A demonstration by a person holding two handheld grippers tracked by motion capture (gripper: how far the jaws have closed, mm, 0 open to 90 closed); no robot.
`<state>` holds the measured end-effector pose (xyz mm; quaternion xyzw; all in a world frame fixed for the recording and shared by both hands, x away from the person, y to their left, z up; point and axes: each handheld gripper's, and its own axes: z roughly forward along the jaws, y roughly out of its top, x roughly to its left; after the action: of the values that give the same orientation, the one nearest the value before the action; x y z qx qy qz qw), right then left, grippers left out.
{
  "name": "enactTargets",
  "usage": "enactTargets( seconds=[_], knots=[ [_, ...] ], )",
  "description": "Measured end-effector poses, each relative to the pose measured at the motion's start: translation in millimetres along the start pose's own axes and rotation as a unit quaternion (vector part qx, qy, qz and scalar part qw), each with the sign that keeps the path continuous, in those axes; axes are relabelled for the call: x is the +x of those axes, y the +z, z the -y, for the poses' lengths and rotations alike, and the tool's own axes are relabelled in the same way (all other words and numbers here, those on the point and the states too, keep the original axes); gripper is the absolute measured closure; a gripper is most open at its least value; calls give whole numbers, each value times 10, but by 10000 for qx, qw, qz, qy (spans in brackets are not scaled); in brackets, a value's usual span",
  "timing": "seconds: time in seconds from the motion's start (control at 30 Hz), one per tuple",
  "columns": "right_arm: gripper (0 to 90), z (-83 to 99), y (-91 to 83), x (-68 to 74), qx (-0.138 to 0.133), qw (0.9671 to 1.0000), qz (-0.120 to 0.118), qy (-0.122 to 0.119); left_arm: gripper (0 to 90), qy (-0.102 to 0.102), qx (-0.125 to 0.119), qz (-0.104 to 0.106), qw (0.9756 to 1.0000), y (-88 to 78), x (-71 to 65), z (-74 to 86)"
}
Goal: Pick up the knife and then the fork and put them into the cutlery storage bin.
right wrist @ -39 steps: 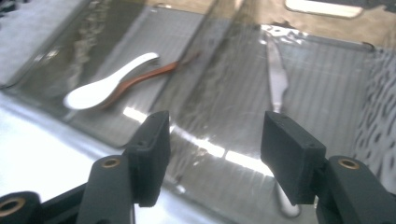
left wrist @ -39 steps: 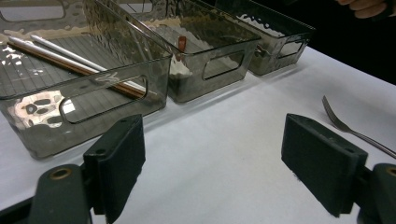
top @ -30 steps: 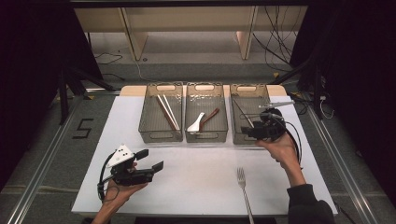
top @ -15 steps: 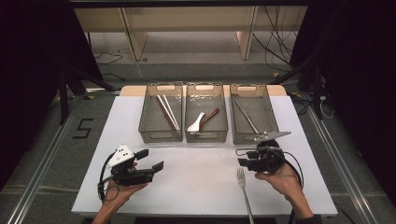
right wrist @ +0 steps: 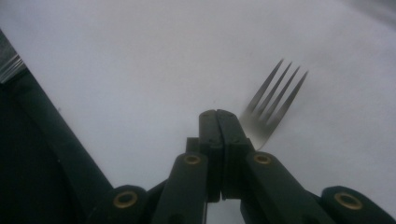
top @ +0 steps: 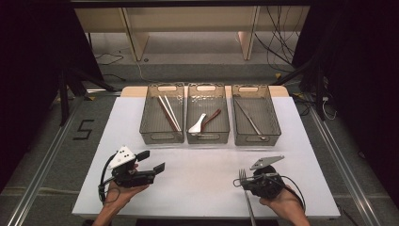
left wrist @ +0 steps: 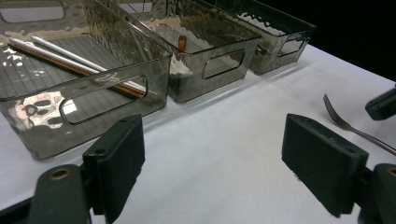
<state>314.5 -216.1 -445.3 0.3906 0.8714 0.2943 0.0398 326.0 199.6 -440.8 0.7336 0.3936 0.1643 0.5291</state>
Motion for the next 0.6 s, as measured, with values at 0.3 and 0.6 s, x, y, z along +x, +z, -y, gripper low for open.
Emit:
enactTargets(
  seconds=[0.3,0.6],
  knots=[
    [900,170,124,113,447,9988,-122,-163,207,4,-2,1,10000,1,1,1],
    [900,244,148,167,605,9978,-111,-240,207,1,4,3,10000,2,-2,1]
  ],
)
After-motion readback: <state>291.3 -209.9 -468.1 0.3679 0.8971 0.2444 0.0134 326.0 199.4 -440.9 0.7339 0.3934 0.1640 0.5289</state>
